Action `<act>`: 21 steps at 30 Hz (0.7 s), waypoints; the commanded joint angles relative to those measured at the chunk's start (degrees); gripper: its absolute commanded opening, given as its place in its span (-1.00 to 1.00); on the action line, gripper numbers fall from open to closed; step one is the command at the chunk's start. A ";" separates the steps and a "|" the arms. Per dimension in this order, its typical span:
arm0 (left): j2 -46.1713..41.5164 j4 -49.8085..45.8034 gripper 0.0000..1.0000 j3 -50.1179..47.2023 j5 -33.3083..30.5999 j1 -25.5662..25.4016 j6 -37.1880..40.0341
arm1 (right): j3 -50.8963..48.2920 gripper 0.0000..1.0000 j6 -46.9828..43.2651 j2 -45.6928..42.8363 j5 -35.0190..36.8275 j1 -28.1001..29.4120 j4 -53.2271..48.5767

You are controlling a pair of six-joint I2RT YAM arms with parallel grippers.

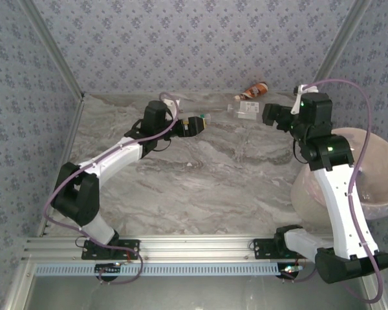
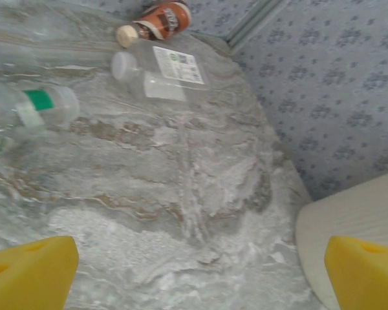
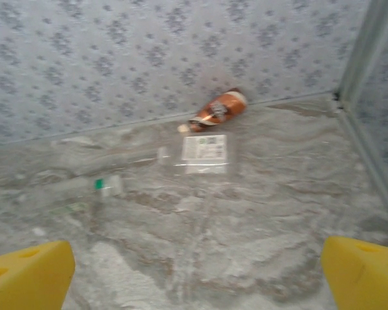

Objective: Put the plastic bottles in the bin

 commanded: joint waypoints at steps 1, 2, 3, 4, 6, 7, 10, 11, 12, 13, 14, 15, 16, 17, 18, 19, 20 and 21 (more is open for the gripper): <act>2.21 -3.20 0.96 3.72 -5.94 0.95 10.79 | -3.33 1.00 2.67 -0.85 -8.46 2.94 10.67; 2.63 -3.26 0.96 4.05 -7.17 1.14 12.64 | -4.22 1.00 2.76 -1.02 -8.96 3.83 12.16; 3.10 -2.74 0.96 4.07 -8.22 1.42 14.65 | -5.19 1.00 3.29 -1.17 -8.99 4.72 13.75; 3.43 -1.72 0.96 3.79 -8.78 1.82 16.08 | -6.06 1.00 3.66 -1.28 -9.23 5.29 15.05; 3.75 2.52 0.96 2.09 -8.73 2.84 18.03 | -7.86 1.00 4.13 -1.59 -10.19 6.36 17.49; 3.99 5.03 0.96 1.04 -8.64 3.37 19.50 | -8.46 1.00 4.13 -1.68 -10.20 6.87 18.02; 5.92 7.46 0.96 1.08 -7.35 5.23 24.46 | -9.50 1.00 4.88 -1.98 -9.37 7.57 18.14; 7.00 6.96 0.96 1.95 -6.20 6.00 26.59 | -10.00 1.00 5.10 -2.21 -9.76 7.66 18.54; 8.06 6.49 0.96 2.73 -5.02 6.83 28.42 | -10.35 1.00 5.01 -2.45 -10.72 7.75 18.72; 9.47 5.96 0.96 3.84 -2.77 7.82 30.58 | -10.58 1.00 4.71 -2.64 -11.68 7.90 18.76; 11.03 5.50 0.96 4.84 -0.59 9.05 31.97 | -10.69 1.00 4.50 -2.82 -12.09 8.05 18.52; 12.28 5.13 0.96 5.78 0.80 9.96 32.86 | -10.72 1.00 4.23 -2.90 -12.22 8.19 18.24; 13.55 4.84 0.96 6.68 2.36 10.87 34.28 | -10.63 1.00 3.74 -2.97 -12.36 8.28 17.74; 14.76 4.89 0.96 7.20 3.38 11.57 35.98 | -10.65 1.00 3.12 -3.19 -12.26 8.52 17.31; 15.65 5.12 0.96 7.47 3.72 11.91 37.94 | -10.63 1.00 2.95 -3.33 -11.92 8.57 16.84; 16.57 5.26 0.96 7.75 3.78 12.10 40.60 | -10.63 1.00 2.93 -3.50 -11.48 8.62 16.42; 17.61 4.98 0.96 8.20 3.71 12.28 43.03 | -10.71 1.00 2.94 -3.61 -11.37 8.60 15.96; 18.54 4.27 0.96 9.00 3.71 12.41 44.63 | -10.65 1.00 2.94 -3.65 -11.32 8.61 15.59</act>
